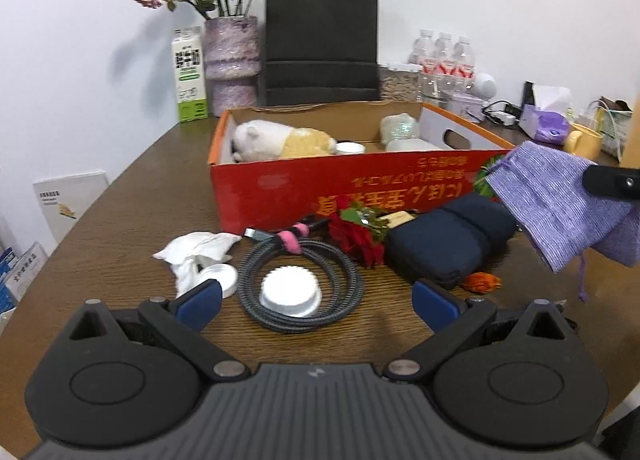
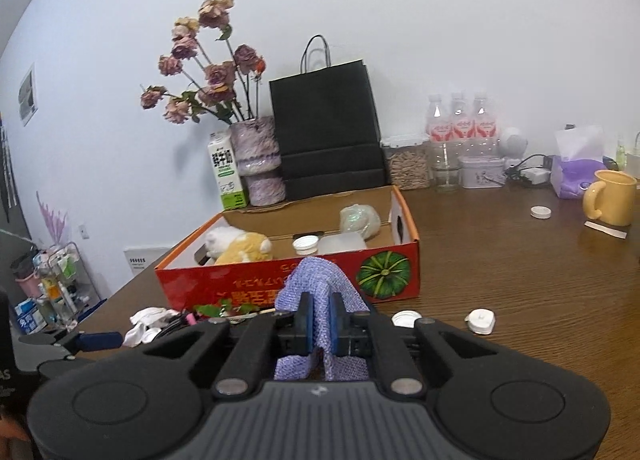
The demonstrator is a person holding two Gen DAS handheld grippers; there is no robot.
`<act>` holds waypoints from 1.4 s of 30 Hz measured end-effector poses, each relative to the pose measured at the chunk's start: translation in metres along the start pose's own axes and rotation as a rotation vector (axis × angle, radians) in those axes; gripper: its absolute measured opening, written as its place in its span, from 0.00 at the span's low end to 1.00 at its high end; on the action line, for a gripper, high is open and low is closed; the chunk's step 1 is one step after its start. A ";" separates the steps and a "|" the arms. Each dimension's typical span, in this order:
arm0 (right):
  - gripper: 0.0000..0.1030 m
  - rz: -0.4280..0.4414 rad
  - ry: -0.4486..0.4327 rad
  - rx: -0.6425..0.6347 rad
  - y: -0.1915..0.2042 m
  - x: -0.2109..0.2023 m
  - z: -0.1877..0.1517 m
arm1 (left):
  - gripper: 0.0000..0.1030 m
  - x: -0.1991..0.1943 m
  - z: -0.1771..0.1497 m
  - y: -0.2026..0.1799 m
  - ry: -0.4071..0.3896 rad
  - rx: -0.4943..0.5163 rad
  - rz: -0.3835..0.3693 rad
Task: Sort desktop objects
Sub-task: 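Grasp the black cable bundle with the left gripper while the right gripper holds the pouch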
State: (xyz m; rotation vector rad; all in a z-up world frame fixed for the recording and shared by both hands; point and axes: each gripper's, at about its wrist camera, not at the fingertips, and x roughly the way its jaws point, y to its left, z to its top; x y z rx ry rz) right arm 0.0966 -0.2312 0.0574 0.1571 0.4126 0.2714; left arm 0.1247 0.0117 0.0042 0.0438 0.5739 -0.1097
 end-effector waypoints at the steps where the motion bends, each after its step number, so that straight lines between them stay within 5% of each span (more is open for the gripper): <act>1: 0.07 -0.006 -0.004 0.003 -0.002 -0.001 0.000 | 1.00 -0.001 0.000 -0.003 0.001 0.005 -0.008; 11: 0.07 -0.050 -0.011 0.015 -0.036 -0.028 -0.011 | 1.00 -0.022 -0.003 -0.064 -0.010 0.048 -0.141; 20: 0.07 -0.053 0.006 0.012 -0.068 -0.037 -0.027 | 1.00 -0.008 -0.016 -0.115 0.056 0.079 -0.171; 26: 0.07 -0.023 0.020 0.003 -0.075 -0.036 -0.035 | 0.75 0.004 -0.022 -0.131 0.080 0.083 -0.139; 30: 0.07 0.002 0.029 0.002 -0.076 -0.034 -0.040 | 0.40 0.004 -0.026 -0.134 0.076 0.073 -0.130; 42: 0.07 0.040 0.011 -0.004 -0.065 -0.033 -0.036 | 0.38 -0.005 -0.017 -0.125 0.041 0.047 -0.122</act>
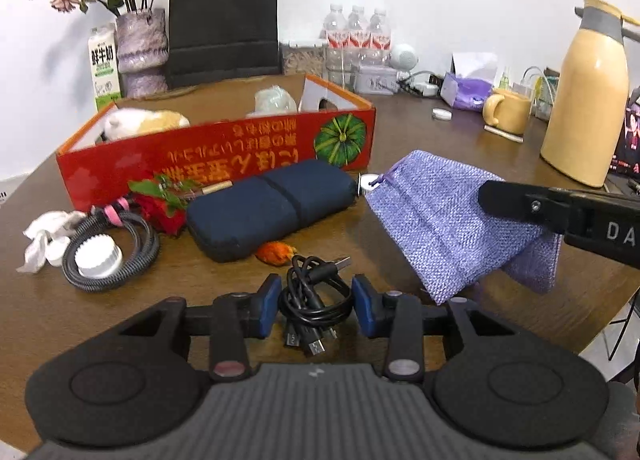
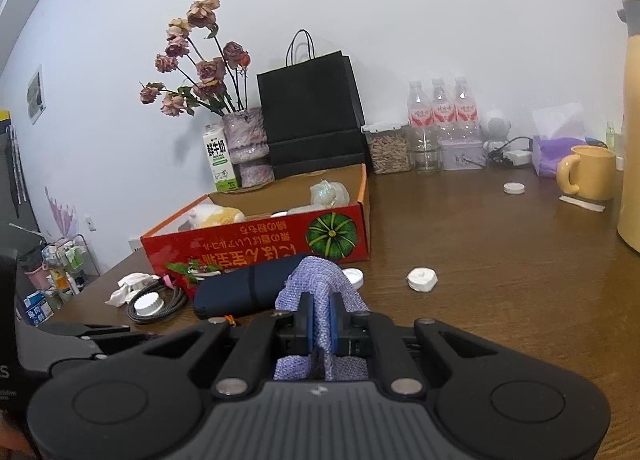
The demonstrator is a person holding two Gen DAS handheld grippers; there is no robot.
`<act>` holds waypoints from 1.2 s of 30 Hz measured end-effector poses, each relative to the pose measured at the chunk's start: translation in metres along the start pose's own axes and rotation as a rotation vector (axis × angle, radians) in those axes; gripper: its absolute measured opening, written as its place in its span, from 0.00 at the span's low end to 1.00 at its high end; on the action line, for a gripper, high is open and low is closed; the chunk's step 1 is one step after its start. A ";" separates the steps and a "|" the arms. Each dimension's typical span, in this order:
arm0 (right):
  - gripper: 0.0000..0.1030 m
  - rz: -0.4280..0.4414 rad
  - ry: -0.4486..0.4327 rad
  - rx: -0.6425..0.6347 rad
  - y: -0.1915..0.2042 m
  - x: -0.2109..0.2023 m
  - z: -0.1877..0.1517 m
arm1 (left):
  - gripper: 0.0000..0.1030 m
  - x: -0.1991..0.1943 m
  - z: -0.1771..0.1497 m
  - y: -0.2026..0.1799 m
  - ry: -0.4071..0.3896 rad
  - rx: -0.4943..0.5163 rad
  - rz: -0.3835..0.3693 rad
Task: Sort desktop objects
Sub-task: 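Grasp the black cable bundle with the left gripper while the right gripper holds the pouch, then carry the pouch and cable into the cardboard box and open both grippers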
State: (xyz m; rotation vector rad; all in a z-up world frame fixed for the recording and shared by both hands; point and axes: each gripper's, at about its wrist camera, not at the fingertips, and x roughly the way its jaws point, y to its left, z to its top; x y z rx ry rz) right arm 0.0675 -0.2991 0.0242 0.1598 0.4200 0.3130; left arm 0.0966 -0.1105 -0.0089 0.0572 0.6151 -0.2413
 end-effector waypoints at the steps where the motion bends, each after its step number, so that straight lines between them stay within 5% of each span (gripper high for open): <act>1: 0.07 -0.001 -0.004 -0.006 0.002 0.000 0.002 | 0.38 -0.002 0.002 0.002 -0.012 0.000 -0.001; 20: 0.07 -0.015 -0.151 -0.081 0.051 0.047 0.094 | 0.38 -0.004 0.098 0.077 -0.243 -0.072 0.009; 27: 0.07 -0.026 -0.166 -0.067 0.065 0.107 0.130 | 0.38 0.037 0.137 0.107 -0.248 -0.118 0.000; 36: 0.07 -0.070 -0.119 -0.048 0.058 0.197 0.154 | 0.38 0.117 0.169 0.124 -0.151 -0.201 0.051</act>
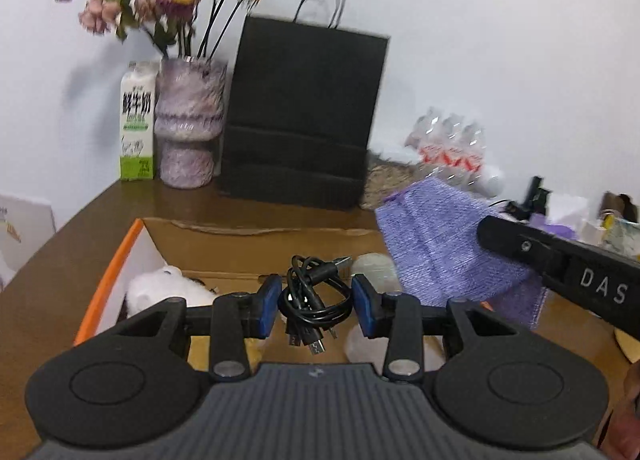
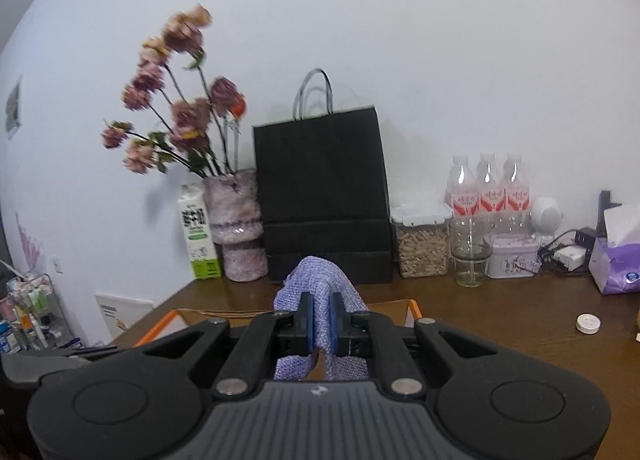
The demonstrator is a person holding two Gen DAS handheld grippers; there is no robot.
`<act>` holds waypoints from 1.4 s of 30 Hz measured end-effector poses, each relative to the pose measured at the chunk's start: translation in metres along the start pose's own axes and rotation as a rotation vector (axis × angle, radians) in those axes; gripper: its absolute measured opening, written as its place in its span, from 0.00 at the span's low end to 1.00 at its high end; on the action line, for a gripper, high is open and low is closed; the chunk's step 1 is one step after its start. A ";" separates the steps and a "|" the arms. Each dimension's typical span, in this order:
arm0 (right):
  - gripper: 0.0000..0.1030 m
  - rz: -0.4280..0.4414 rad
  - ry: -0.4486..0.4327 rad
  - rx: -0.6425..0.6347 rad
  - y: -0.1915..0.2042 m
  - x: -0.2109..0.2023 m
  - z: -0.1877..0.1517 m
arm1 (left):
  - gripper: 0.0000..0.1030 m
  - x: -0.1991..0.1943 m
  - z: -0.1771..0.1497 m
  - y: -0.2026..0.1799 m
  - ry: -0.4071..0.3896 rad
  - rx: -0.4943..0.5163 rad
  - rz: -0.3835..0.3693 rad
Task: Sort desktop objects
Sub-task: 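Carry the pouch and cable into the cardboard box and open both grippers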
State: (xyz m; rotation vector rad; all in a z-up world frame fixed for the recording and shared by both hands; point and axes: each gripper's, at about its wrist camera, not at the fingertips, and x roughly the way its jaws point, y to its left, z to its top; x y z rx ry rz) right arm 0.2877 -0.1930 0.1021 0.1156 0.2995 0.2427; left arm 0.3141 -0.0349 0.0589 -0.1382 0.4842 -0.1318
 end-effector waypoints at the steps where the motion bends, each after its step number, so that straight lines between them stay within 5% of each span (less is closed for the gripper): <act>1: 0.07 -0.004 0.009 0.003 -0.003 0.008 -0.001 | 0.38 0.007 -0.002 0.001 0.010 -0.004 0.013; 7: 0.07 -0.032 0.100 -0.013 -0.021 0.047 -0.024 | 0.38 0.038 -0.017 0.007 0.109 0.018 0.049; 16: 0.08 -0.023 0.218 0.025 -0.037 0.063 -0.046 | 0.39 0.044 -0.029 -0.008 0.130 0.110 0.055; 21: 0.26 -0.004 0.210 0.002 -0.030 0.055 -0.046 | 0.51 0.040 -0.030 -0.005 0.128 0.094 0.054; 26: 0.46 -0.002 0.144 -0.037 -0.023 0.038 -0.039 | 0.81 0.013 -0.022 0.000 0.026 0.085 0.093; 28: 0.63 -0.007 0.106 -0.038 -0.023 0.028 -0.034 | 0.93 0.002 -0.018 0.002 -0.024 0.083 0.124; 30: 0.96 -0.001 0.065 -0.027 -0.025 0.018 -0.030 | 1.00 -0.007 -0.014 0.004 -0.079 0.070 0.165; 31: 1.00 0.015 0.048 -0.020 -0.027 0.014 -0.028 | 1.00 -0.011 -0.013 0.004 -0.105 0.072 0.167; 42: 1.00 0.029 0.046 0.026 -0.034 0.003 -0.027 | 1.00 -0.018 -0.014 -0.009 -0.140 0.156 0.206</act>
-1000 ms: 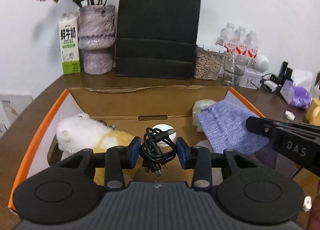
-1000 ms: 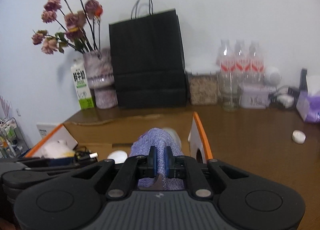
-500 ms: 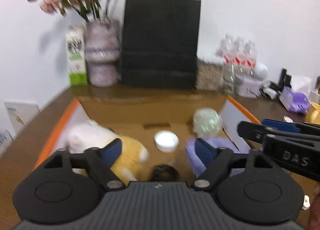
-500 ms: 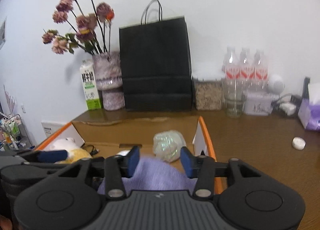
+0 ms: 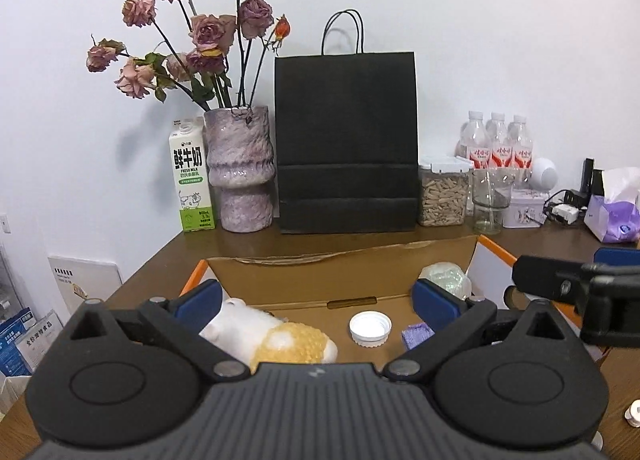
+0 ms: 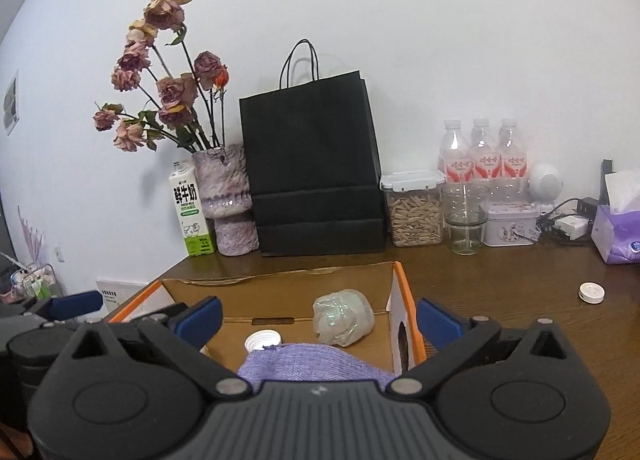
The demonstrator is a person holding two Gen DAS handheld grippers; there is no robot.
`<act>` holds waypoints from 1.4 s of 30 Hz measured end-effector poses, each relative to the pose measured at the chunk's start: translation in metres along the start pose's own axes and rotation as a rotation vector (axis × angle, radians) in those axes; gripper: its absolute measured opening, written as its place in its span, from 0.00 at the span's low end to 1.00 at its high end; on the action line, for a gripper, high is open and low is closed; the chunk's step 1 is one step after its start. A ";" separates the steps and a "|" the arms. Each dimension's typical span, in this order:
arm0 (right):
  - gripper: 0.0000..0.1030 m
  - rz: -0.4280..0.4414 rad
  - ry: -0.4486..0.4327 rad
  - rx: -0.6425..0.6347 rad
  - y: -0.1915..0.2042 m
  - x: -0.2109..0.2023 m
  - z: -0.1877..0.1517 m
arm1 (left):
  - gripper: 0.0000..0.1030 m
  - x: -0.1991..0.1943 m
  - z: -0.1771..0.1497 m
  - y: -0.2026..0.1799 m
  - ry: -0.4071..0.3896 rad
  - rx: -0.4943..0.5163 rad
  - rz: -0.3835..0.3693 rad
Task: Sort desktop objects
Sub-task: 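Carry the pouch and cable into the cardboard box and open both grippers, then withdraw both grippers from the cardboard box back over the table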
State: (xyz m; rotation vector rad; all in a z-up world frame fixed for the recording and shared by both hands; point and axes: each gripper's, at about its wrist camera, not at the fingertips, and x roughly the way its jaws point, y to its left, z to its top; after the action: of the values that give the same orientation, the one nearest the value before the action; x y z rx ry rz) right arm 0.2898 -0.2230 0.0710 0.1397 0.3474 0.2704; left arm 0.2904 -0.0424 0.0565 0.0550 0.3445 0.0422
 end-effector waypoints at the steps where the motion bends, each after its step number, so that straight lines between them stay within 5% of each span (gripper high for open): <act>1: 1.00 0.000 -0.003 0.002 0.000 -0.001 0.000 | 1.00 0.000 0.000 0.000 0.002 -0.002 0.000; 15: 1.00 -0.038 -0.097 -0.107 0.024 -0.025 0.009 | 1.00 -0.023 0.014 0.015 -0.058 -0.087 -0.005; 27: 1.00 -0.057 -0.090 -0.139 0.031 -0.077 0.004 | 1.00 -0.073 0.015 0.039 -0.115 -0.056 0.030; 42: 1.00 -0.152 0.059 -0.141 -0.009 -0.125 -0.056 | 1.00 -0.111 -0.035 0.103 0.006 -0.082 0.048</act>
State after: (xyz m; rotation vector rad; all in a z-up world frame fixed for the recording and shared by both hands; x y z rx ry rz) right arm 0.1593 -0.2626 0.0566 -0.0332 0.3940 0.1476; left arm 0.1714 0.0566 0.0674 -0.0175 0.3468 0.1042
